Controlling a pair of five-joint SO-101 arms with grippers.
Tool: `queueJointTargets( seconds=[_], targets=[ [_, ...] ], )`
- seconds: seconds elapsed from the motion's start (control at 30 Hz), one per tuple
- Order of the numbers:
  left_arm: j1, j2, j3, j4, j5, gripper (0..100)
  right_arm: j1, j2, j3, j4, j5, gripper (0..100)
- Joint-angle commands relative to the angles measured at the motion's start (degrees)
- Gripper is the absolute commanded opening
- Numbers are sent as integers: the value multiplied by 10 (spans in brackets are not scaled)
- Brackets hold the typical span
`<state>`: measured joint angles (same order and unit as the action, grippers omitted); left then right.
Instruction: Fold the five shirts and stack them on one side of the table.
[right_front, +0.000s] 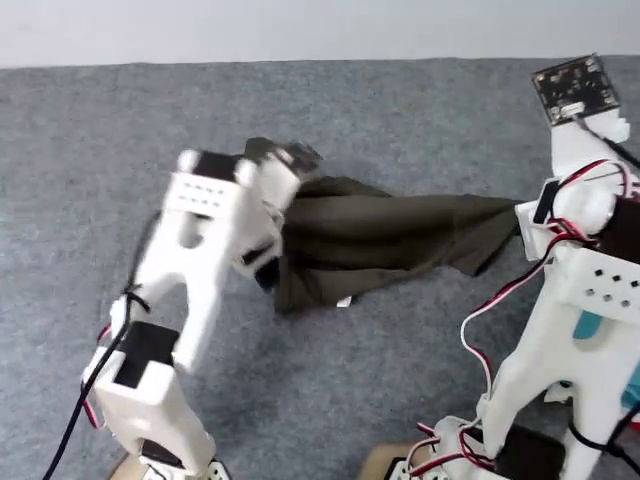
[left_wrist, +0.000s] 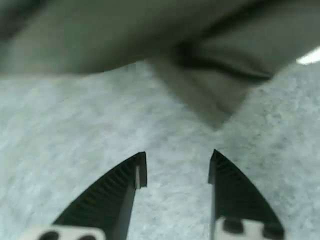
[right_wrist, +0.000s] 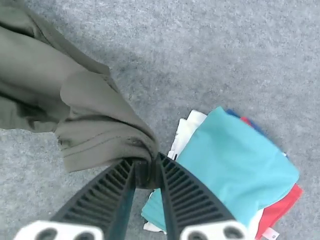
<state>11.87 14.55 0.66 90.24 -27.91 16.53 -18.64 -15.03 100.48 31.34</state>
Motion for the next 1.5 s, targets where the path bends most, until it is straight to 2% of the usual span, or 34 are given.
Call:
queueJointTargets(
  seconds=[0.0, 0.3, 0.57, 0.83, 1.23, 1.3, 1.47],
  targets=[
    [27, -33, 48, -58, -18, 244, 8, -27, 9, 22, 8, 11],
    [83, -33, 95, -110, -29, 261, 8, -27, 11, 23, 8, 11],
    [69, 42, 89, -156, -30, 261, 8, -28, 11, 23, 8, 11],
    [54, 90, 35, -143, -26, 256, 9, -28, 11, 23, 8, 11],
    [45, 120, 20, -142, -26, 39, 11, -56, 11, 23, 49, 11],
    [46, 113, 7, -127, -26, 3, 12, -58, 11, 23, 53, 11],
    [46, 53, -83, -10, -25, 6, 12, -58, 9, 23, 53, 11]
  ],
)
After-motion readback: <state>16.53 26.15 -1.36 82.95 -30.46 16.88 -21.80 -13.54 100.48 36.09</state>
